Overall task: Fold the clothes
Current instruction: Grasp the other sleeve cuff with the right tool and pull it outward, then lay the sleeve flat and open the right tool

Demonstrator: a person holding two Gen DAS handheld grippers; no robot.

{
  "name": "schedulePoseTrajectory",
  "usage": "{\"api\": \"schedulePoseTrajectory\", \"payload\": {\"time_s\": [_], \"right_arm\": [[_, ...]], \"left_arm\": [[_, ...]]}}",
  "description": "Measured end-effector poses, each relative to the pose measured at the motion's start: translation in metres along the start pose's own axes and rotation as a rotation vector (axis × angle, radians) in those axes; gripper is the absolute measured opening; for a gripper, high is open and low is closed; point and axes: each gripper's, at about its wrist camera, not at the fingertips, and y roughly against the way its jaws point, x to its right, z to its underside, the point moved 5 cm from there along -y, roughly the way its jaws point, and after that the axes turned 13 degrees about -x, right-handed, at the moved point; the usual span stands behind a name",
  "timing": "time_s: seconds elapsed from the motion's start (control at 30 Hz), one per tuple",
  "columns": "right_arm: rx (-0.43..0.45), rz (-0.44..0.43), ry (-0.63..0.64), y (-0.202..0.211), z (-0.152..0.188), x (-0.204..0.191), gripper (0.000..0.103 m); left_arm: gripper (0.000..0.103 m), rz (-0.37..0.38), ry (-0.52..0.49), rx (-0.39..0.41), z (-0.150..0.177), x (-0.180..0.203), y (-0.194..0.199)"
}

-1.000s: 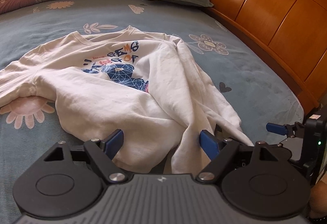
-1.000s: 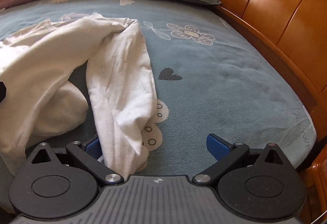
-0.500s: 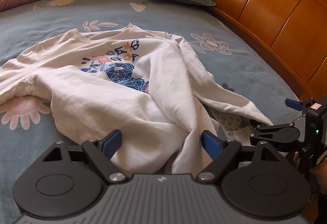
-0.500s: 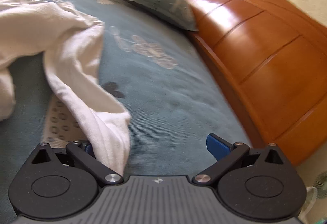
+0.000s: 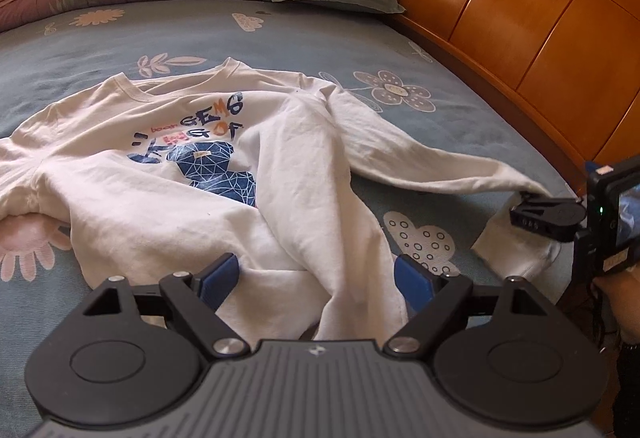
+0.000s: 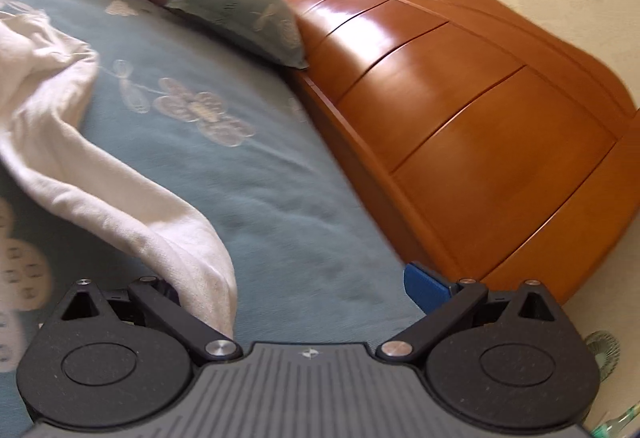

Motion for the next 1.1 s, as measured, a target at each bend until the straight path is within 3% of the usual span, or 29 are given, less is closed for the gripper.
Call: {"api": "schedulePoseTrajectory", "payload": {"time_s": [0.13,0.73,1.1], "right_arm": [[0.031,0.082,-0.006,-0.022,-0.022,0.021,0.103],[0.070,0.296,-0.003,-0.135,-0.128,0.106,0.103],[-0.164,0.156,0.058,-0.179,-0.031,0.095,0.103]], "left_arm": [[0.085,-0.008,0.000,-0.012,0.000,0.002,-0.004],[0.085,-0.025,0.004,-0.050,-0.005,0.002,-0.017],[0.085,-0.030,-0.003,-0.059,-0.005,0.005,-0.018]]}}
